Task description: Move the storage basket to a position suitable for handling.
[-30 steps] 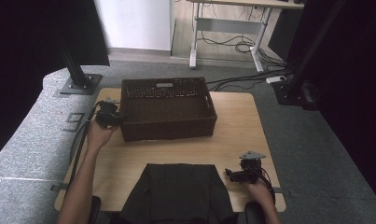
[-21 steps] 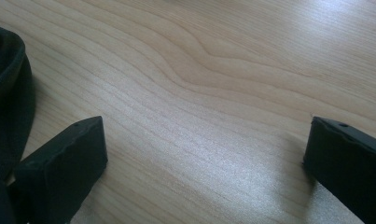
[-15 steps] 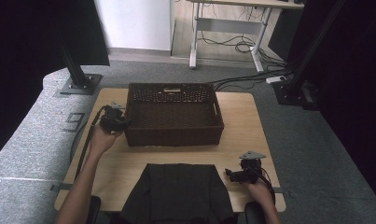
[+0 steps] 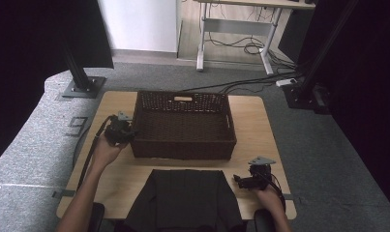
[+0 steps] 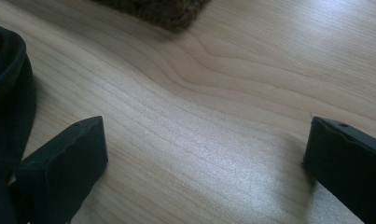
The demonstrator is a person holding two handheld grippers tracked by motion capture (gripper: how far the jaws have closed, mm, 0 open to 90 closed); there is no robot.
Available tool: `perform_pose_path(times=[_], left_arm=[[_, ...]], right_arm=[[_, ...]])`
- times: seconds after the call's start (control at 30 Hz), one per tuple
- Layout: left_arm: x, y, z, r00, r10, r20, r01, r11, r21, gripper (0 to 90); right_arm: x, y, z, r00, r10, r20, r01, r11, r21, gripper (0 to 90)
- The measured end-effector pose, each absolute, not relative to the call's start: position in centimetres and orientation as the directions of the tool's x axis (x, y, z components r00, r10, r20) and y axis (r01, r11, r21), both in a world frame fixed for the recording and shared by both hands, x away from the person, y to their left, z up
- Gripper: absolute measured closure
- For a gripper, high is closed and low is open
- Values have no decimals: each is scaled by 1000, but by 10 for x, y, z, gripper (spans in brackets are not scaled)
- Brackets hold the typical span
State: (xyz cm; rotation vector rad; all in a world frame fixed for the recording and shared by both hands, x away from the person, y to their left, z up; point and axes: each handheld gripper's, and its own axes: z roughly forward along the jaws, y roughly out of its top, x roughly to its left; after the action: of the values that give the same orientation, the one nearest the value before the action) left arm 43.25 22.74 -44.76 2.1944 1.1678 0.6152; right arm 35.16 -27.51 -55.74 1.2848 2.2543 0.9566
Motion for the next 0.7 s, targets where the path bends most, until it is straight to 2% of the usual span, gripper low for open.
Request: perform_pose_path(times=[0.7], left_arm=[[393,227,-450,526,841,127,566,-457,686,663]], right_arm=[[351,-275,-557,-514,858,11,604,353,715,0]])
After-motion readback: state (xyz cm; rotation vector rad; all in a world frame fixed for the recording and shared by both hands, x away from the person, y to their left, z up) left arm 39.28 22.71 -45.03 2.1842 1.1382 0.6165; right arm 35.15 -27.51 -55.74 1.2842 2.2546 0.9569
